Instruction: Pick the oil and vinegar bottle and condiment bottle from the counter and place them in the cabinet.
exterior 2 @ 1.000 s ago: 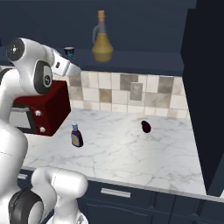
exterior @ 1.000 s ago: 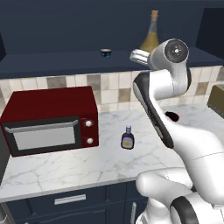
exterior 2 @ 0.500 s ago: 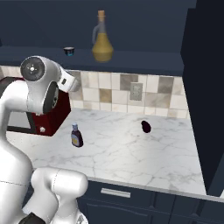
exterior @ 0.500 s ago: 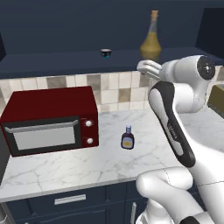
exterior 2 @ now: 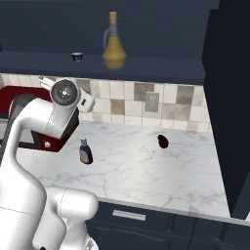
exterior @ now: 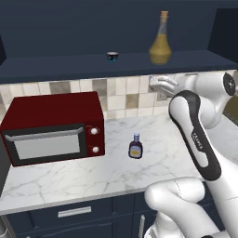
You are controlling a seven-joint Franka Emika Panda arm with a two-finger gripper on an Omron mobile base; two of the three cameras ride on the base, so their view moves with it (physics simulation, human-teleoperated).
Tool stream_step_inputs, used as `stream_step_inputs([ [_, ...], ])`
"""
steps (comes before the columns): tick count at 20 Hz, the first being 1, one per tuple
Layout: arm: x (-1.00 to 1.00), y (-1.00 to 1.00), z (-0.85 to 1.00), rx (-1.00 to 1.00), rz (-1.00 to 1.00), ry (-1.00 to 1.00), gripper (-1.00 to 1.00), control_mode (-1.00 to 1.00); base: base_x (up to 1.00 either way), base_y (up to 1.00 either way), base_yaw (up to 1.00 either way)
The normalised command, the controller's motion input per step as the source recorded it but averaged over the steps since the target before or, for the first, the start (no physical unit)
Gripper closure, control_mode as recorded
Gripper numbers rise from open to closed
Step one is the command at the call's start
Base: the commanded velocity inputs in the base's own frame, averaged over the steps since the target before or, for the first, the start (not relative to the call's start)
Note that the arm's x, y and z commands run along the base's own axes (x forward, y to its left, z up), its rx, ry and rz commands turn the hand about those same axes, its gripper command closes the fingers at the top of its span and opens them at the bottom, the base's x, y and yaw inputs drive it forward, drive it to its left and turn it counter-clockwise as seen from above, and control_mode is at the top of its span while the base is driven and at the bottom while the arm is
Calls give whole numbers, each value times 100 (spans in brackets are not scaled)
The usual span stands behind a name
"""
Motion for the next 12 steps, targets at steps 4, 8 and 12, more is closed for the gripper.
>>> stream_step_inputs([
  [4, 0, 0, -26, -2, 12, 0, -100, -100, 0, 0, 0],
  [8, 0, 0, -34, -5, 13, 2, -100, -100, 0, 0, 0],
  [12, 3, 0, -43, -5, 15, 7, -100, -100, 0, 0, 0],
])
